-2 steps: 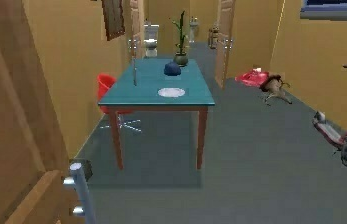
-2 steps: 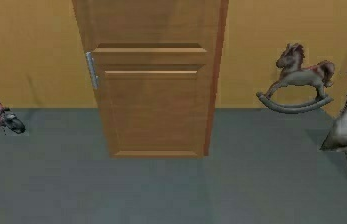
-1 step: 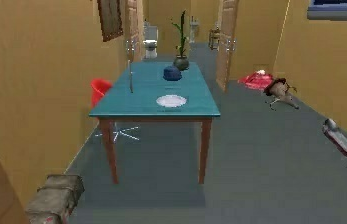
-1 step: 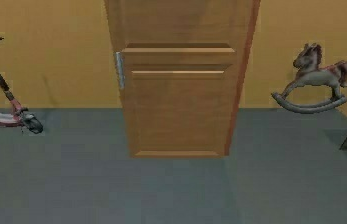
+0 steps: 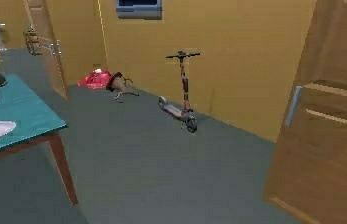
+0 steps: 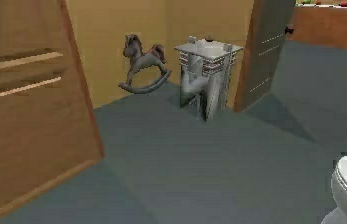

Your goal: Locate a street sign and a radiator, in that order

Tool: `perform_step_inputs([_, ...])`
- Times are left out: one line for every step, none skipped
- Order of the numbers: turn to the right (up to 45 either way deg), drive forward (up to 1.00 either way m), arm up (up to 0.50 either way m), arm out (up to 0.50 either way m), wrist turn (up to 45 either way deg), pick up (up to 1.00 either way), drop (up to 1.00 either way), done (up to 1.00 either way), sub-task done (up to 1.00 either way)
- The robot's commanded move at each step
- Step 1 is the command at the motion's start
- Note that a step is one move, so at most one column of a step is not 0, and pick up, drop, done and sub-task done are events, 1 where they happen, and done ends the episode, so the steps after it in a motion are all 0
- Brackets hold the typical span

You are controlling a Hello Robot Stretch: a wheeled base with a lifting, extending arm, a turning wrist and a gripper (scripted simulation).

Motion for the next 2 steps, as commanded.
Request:
perform_step_inputs([45.0,0.00,0.00,0.00,0.0,0.00,0.00,0.00,0.00])
perform_step_inputs([3.0,0.00,0.00,0.00,0.0,0.00,0.00,0.00,0.00])
